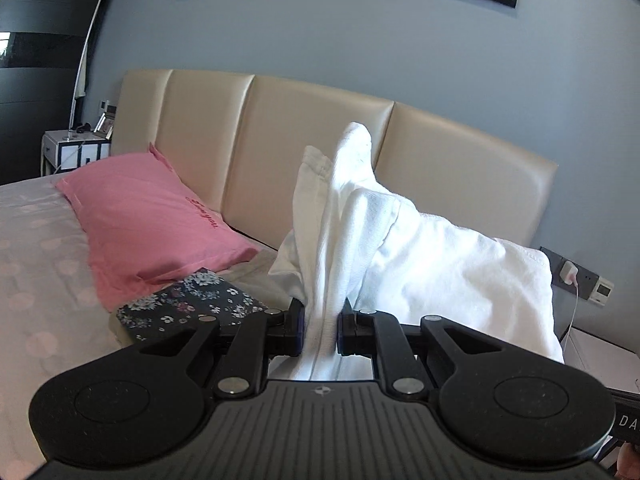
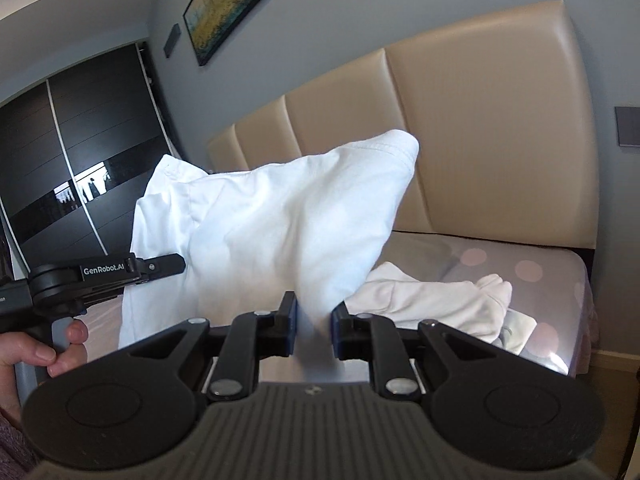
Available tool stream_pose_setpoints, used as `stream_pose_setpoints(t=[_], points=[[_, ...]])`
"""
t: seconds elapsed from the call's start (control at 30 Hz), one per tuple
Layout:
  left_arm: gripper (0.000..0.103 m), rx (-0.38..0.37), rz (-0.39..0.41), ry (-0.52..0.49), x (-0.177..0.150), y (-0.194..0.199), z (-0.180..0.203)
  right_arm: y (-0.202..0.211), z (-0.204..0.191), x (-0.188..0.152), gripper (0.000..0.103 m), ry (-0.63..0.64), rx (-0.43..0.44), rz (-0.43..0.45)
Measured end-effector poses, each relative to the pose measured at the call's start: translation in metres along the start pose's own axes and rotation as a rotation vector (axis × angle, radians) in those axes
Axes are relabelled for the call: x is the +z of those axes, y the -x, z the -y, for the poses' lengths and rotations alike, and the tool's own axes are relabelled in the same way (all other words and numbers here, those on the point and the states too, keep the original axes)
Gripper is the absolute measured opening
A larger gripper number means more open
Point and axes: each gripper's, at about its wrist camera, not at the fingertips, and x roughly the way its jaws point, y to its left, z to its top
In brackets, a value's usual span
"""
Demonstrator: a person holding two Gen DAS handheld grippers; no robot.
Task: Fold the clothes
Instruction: 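Lift the folded shirt with both grippers and carry it toward the clothes stack, then lower the shirt onto the folded clothes stack and open both grippers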
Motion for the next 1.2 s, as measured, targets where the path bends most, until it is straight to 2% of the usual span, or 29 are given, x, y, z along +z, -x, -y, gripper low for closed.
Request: stream_pose_setpoints(t=[0.23,0.43,0.63,0.77,0.97,1.1,1.2], points=[[0.012,-0.047,-0.08,-0.053,-0.012,-0.073,0.011,-0.026,0.021,-0.001,0.019,-0.074,-0.104,-0.037],[0.012,-0.038,-0.156,-0.09,-0.013,-0.14,0.023,-0.06,0.053,0.002,0.019,-0.148,-0.168,-0.056],[0.013,-0.01,-0.232,-0.05,-0.025,-0.177,0.026,-0.088,0.086,-0.004,0.019,-0.226,-0.203,-0.121],[0.013,0.025,-0.267,-0.065,-0.033,-0.186,0.029,-0.091,0.09,-0.019,0.02,-0.261,-0.223,-0.178],[0.021,0.068,-0.299,-0.056,-0.031,-0.185,0.029,-0.085,0.081,-0.016,0.03,-0.264,-0.255,-0.216],[0.024,0.1,-0.306,-0.094,-0.025,-0.175,0.035,-0.076,0.076,-0.011,0.031,-0.225,-0.299,-0.194],[0.029,0.126,-0.28,-0.096,-0.017,-0.164,0.036,-0.067,0.074,-0.008,0.031,-0.183,-0.35,-0.132]])
